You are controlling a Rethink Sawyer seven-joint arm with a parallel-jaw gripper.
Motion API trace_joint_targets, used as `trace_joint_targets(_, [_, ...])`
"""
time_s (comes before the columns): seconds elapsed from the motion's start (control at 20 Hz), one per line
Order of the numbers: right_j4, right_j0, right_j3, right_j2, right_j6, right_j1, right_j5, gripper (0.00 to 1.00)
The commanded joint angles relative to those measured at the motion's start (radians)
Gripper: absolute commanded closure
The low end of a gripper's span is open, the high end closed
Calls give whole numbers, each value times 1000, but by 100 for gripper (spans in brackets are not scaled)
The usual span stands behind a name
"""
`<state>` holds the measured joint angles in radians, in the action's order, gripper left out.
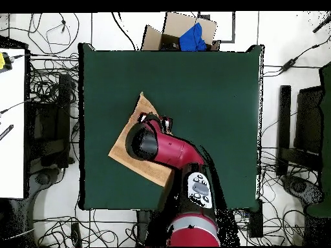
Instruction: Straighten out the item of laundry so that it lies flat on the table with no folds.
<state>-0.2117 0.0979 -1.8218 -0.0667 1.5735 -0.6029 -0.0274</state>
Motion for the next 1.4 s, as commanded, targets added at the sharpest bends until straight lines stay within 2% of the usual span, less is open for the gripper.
trace_joint_targets(0.05, [41, 27, -103, 91, 198, 5, 27, 0])
trace_joint_targets(0.25, [69, 56, -118, 105, 178, 5, 43, 0])
trace_joint_targets(0.65, [155, 181, -151, 176, 143, 26, 43, 0])
trace_joint_targets(0.9, [176, 193, -199, 135, 180, -19, 60, 0])
trace_joint_targets(1.05, [192, 242, -212, 158, 188, -3, 76, 0])
trace_joint_targets(1.4, [218, 293, -201, 159, 195, 43, 128, 0])
